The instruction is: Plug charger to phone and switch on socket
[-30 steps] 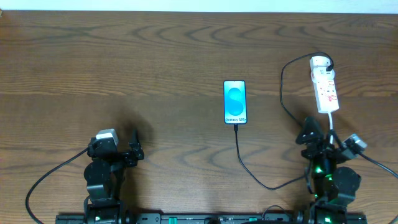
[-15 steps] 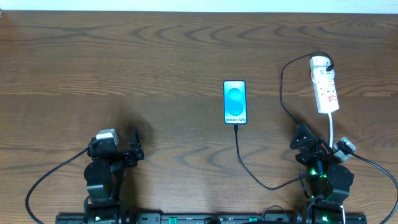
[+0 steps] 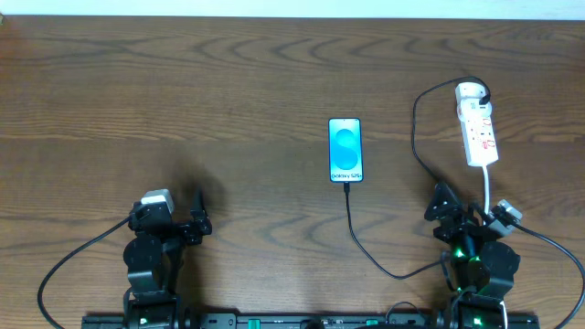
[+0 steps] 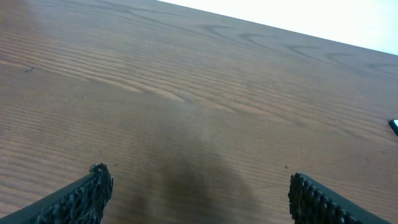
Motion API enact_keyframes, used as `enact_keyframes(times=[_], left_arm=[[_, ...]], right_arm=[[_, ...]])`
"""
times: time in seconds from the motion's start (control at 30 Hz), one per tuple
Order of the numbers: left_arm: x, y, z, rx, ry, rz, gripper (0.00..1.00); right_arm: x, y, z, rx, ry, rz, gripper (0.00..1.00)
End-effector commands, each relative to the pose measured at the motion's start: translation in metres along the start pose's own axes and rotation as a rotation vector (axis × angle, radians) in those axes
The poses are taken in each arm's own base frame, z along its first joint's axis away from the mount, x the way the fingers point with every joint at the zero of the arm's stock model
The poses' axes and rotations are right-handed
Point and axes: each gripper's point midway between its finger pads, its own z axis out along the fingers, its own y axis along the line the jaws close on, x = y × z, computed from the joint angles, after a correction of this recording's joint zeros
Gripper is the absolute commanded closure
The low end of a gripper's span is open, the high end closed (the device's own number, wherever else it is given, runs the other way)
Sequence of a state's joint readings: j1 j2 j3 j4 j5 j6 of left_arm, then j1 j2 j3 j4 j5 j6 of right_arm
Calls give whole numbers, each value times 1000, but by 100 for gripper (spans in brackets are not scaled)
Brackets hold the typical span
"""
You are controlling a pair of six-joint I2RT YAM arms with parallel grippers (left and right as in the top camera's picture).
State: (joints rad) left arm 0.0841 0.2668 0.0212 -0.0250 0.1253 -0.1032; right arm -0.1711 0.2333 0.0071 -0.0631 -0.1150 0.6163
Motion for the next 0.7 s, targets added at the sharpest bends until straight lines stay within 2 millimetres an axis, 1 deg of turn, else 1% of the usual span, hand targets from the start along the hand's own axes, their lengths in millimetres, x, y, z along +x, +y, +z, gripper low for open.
enact_keyframes(times=[0.0, 0.13, 0.43, 0.5, 0.67], left_arm=[[16, 0, 1, 11, 52, 4, 8], [16, 0, 1, 11, 52, 4, 7], [16, 0, 1, 11, 52, 4, 7], [16, 0, 1, 11, 52, 4, 8], [16, 0, 1, 11, 52, 4, 7]], right_arm=[[3, 10, -1, -43, 4, -241, 1], [-4, 24, -6, -94, -49, -409, 1], [-26, 41, -18, -133, -182, -581, 1], [-27, 41, -19, -130, -189, -625, 1], [-28, 40, -19, -120, -195, -670, 1]])
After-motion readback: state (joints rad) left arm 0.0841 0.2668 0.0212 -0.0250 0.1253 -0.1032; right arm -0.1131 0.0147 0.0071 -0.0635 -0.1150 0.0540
